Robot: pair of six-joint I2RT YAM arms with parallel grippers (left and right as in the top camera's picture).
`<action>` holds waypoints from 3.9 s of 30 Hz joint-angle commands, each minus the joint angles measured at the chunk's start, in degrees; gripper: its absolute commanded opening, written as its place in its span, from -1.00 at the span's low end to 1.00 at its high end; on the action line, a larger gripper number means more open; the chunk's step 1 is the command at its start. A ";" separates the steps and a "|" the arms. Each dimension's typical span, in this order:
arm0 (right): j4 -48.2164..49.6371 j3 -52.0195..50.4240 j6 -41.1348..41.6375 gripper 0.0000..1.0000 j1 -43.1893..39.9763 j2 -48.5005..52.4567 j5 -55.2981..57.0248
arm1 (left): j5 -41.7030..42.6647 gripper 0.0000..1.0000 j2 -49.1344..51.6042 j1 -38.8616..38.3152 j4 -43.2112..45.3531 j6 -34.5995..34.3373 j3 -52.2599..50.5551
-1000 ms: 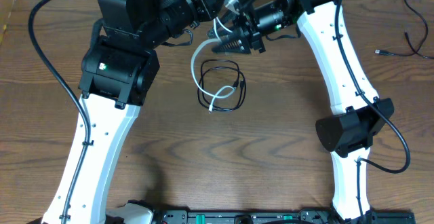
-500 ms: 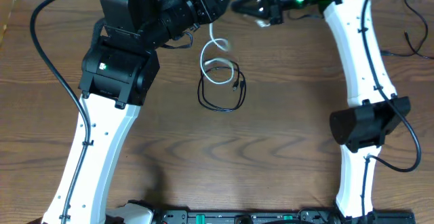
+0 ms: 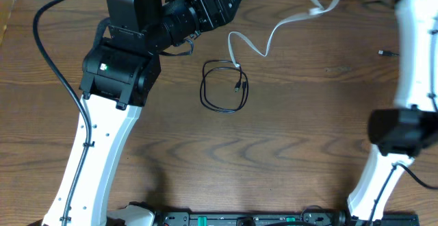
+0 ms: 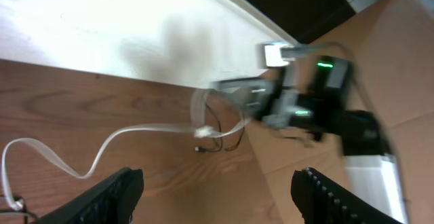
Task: Untangle cables
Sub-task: 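Pull the white cable to the upper right with the right gripper, then move the right gripper down onto the remaining black cable loop, then grasp the black cable loop with the right gripper and lift it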
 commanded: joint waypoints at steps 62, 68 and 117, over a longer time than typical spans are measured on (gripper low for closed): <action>-24.15 0.44 0.55 0.98 -26.62 0.20 23.21 | -8.87 0.51 0.35 0.09 -18.21 14.56 -0.37; -26.21 -0.44 -3.98 0.98 -10.93 0.42 25.22 | -22.05 0.50 0.46 1.99 -26.80 14.56 -0.37; 20.09 -51.17 39.19 0.10 40.70 5.05 56.87 | -27.87 0.50 0.50 14.73 -37.90 15.21 -0.44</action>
